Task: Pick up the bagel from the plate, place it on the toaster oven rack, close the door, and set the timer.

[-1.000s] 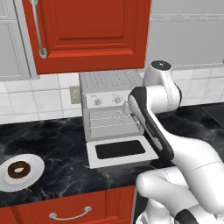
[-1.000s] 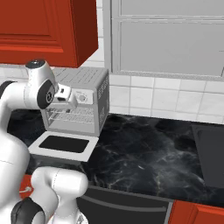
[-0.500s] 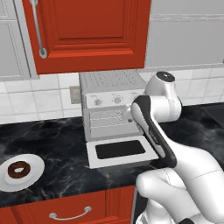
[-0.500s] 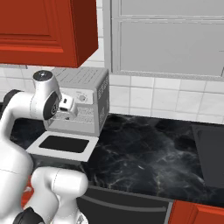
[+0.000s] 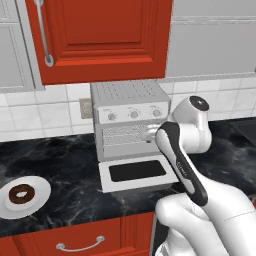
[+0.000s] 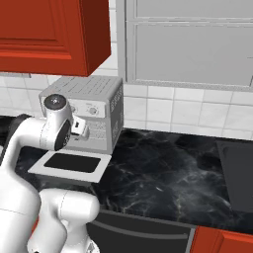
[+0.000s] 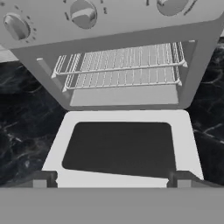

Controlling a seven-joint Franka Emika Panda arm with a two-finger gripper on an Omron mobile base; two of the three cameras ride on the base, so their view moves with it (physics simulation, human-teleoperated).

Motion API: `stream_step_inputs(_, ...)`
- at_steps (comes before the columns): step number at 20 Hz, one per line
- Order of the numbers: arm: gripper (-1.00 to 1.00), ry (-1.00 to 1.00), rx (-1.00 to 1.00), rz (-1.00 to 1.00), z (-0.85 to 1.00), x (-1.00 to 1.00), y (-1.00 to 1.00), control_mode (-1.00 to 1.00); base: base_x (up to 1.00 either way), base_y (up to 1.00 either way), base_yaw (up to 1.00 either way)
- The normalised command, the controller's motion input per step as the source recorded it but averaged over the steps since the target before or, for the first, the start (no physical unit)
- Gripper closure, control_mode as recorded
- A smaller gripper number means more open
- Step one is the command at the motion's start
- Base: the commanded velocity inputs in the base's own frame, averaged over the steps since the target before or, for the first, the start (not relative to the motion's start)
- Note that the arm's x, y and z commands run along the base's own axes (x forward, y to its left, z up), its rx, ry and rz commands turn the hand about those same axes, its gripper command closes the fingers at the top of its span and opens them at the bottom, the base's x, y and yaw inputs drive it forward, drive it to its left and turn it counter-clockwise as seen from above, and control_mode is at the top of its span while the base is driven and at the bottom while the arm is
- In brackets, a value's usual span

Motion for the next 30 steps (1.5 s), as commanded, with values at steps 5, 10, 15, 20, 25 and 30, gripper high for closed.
stream_step_inputs(5, -1.0, -0.12, 0.08, 0.0, -0.15, 0.06, 0.0, -1.0, 0.0, 0.0, 0.0)
stream_step_inputs(10, -1.0, -0.08, 0.07, 0.0, -0.18, 0.14, 0.0, -1.0, 0.0, 0.0, 0.0)
stream_step_inputs(15, -1.0, -0.01, 0.01, 0.0, -0.18, 0.36, 0.0, -1.0, 0.0, 0.0, 0.0)
stream_step_inputs(20, -1.0, 0.0, 0.02, 0.0, -0.19, 0.44, 0.0, -1.0, 0.0, 0.0, 0.0)
stream_step_inputs(25, -1.0, 0.0, 0.03, 0.0, -0.12, 0.36, 0.0, -1.0, 0.0, 0.0, 0.0)
stream_step_inputs(30, -1.0, 0.0, 0.09, 0.0, -0.02, 0.27, 0.0, -1.0, 0.0, 0.0, 0.0)
